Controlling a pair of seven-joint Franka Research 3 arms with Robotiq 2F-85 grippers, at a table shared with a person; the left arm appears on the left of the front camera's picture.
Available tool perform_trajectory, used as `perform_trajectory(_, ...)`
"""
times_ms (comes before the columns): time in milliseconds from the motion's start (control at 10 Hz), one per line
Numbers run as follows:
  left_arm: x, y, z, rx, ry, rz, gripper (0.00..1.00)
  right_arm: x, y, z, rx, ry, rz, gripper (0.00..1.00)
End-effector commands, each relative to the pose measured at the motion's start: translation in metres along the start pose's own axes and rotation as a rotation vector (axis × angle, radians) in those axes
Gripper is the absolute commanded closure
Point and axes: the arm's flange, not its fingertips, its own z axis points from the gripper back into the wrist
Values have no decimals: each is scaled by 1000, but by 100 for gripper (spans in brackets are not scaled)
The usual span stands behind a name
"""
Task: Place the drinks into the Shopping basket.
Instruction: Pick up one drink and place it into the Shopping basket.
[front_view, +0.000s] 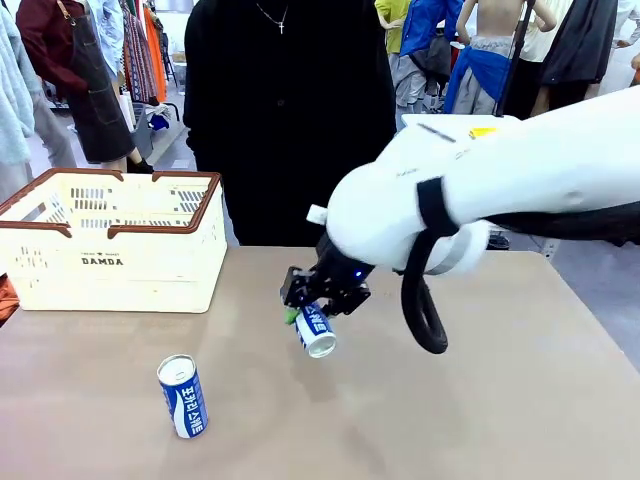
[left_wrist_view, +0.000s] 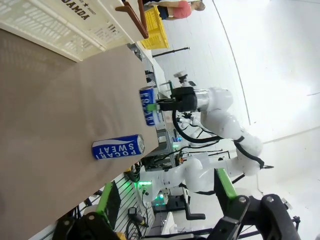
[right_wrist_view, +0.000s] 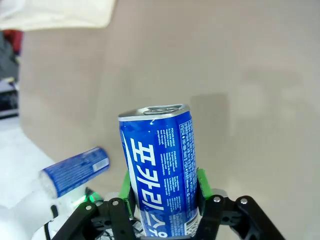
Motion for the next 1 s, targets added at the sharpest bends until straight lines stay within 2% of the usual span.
perform_trajectory(0,0,-2,0,-18,-12,-22,0,15,17,-28,-73,-17,-30,100)
perform_trajectory(500,0,-2,0,-18,-12,-22,0,20,16,-66,-163,13,-68,100)
perform_trajectory(900,0,-2,0,-18,-12,-22,0,24,8,-81,-183,16,-68,100)
